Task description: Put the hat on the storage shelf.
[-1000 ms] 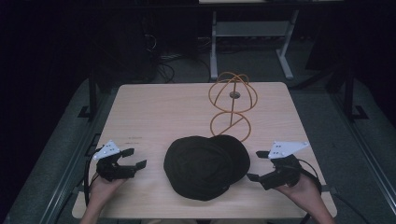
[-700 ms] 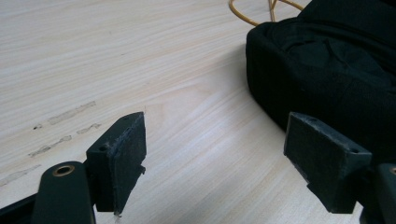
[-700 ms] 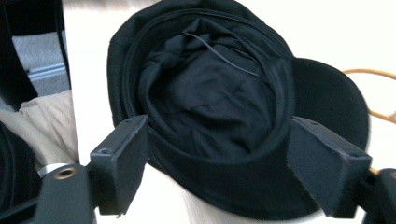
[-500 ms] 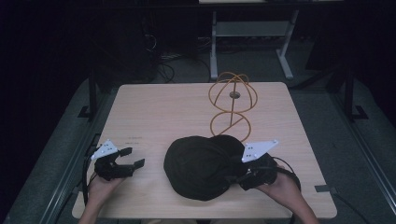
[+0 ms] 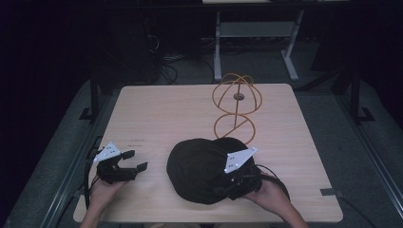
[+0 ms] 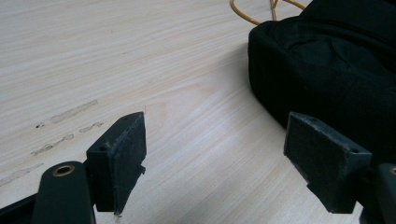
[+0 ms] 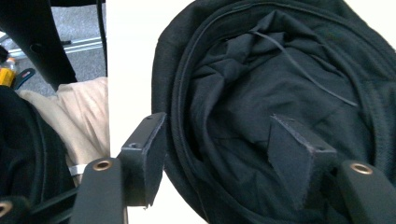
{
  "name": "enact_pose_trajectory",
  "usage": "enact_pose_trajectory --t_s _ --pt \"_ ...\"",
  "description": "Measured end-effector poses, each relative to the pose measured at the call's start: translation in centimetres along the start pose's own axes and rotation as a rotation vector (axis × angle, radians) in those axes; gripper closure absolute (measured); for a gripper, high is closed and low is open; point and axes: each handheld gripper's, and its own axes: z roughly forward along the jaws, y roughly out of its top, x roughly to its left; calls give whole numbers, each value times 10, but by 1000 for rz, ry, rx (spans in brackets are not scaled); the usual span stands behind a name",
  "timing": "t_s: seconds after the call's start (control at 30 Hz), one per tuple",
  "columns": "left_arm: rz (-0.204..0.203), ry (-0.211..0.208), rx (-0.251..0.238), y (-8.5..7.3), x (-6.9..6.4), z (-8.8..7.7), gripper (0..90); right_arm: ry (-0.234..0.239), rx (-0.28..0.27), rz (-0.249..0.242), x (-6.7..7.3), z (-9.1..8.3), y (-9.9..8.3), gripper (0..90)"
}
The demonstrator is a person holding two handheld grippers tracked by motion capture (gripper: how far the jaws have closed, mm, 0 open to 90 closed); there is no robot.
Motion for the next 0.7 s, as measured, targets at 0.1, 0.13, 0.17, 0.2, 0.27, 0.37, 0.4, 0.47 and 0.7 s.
enact_pose_trajectory --t_s 0.1,0.13,0.17,0.2,0.27,0.37,0.4,0.47,0.7 --pt "0 -1 -1 0 0 0 206 8 6 -6 2 4 2 391" --pt "0 -1 -1 0 0 0 206 7 15 -21 3 6 3 420" --pt "-1 -1 -1 0 0 0 206 13 15 -19 4 7 4 430" --pt "-1 0 0 0 0 0 207 14 20 -29 5 9 5 436" --pt "-1 0 0 0 0 0 206 24 27 -34 6 11 6 460" --pt "0 0 0 0 0 0 206 30 28 -41 8 14 8 473" --pt "1 2 0 0 0 0 207 32 31 -55 8 16 9 487" --pt "1 2 0 0 0 0 207 35 35 -63 9 19 11 501" --pt "2 3 0 0 0 -1 206 50 47 -89 13 29 17 559"
